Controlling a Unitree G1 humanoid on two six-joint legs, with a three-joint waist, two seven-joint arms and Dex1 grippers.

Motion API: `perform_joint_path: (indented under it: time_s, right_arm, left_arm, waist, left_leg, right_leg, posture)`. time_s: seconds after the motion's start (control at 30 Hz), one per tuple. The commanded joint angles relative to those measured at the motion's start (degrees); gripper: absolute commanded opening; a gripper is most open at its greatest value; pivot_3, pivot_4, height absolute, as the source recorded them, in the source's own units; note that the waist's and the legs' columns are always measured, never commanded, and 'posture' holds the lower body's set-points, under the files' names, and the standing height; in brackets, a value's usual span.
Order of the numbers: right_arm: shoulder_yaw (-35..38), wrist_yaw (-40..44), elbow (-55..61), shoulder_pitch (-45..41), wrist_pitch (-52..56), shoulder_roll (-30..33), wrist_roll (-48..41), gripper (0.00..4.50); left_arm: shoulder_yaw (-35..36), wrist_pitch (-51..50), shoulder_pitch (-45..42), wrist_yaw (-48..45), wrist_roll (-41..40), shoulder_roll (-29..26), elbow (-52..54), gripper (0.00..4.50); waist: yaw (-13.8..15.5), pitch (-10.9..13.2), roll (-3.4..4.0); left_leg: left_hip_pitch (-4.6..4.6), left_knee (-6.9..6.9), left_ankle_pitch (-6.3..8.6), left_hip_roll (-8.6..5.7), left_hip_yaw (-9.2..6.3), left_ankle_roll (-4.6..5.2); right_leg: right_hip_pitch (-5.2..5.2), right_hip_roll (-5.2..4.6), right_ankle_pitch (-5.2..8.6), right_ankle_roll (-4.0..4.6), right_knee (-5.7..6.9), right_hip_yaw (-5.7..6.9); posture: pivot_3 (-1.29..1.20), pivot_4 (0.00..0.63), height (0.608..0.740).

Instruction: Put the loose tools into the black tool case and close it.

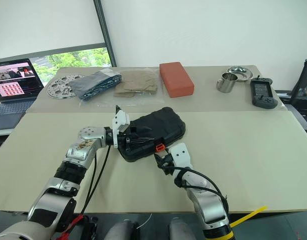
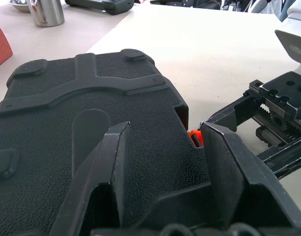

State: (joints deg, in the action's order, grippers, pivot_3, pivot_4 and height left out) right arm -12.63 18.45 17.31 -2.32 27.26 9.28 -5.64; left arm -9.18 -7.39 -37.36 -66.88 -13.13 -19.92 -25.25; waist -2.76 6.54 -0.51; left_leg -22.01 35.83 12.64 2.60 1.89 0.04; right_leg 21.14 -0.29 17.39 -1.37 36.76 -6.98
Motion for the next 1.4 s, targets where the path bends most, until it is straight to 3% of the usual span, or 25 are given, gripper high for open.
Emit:
perform_joint_path:
  time_s: [0.03, 0.17, 0.2, 0.8, 1.4]
  right_arm:
    - [0.5, -0.1, 0.5, -1.0, -3.1, -0.1, 0.2, 2.45]
    - [0.4, -0.1, 0.1, -1.2, -4.8, -0.1, 0.7, 1.35]
    - [0.2, 0.0, 0.1, -1.2, -4.9, 0.1, 0.8, 1.27]
    - [1.6, 1.8, 4.8, 0.2, -7.0, 2.3, 0.3, 1.27]
    - [3.2, 1.9, 4.8, 0.7, -12.0, 0.5, -1.2, 1.27]
  left_arm:
    - [-1.7, -1.1, 2.4, 0.1, 1.8, -0.1, -2.8, 2.44]
    - [-1.7, -1.0, 2.3, 0.0, 1.8, 0.0, -2.9, 2.44]
    - [-1.7, -0.9, 2.3, 0.0, 1.8, 0.0, -3.0, 2.44]
    - [-1.7, 0.0, 2.4, -0.2, 2.0, -0.1, -3.9, 2.44]
    - [-1.9, 0.2, 2.0, -0.4, 2.2, -0.1, -4.6, 2.44]
  waist:
    - [0.0, 0.0, 0.00]
    - [0.0, 0.0, 0.00]
    - [0.0, 0.0, -0.01]
    - [0.0, 0.0, -0.01]
    - [-0.1, 0.0, -0.03]
  left_leg:
    - [0.00, 0.00, 0.00, 0.00, 0.00, 0.00]
    - [0.00, 0.00, 0.00, 0.00, 0.00, 0.00]
    - [0.00, 0.00, 0.00, 0.00, 0.00, 0.00]
    - [-0.01, -0.01, 0.00, 0.00, 0.00, 0.00]
    - [-0.01, -0.01, 0.00, 0.00, 0.00, 0.00]
  right_leg:
    - [0.00, 0.00, 0.00, 0.00, 0.00, 0.00]
    - [0.00, 0.00, 0.00, 0.00, 0.00, 0.00]
    - [0.00, 0.00, 0.00, 0.00, 0.00, 0.00]
    - [0.01, -0.01, 0.01, 0.00, -0.01, 0.00]
    - [0.01, -0.01, 0.01, 0.00, -0.01, -0.02]
  posture:
    - [0.00, 0.150, 0.740]
    - [0.00, 0.150, 0.740]
    - [0.00, 0.150, 0.740]
    - [0.00, 0.150, 0.740]
    - [0.00, 0.150, 0.740]
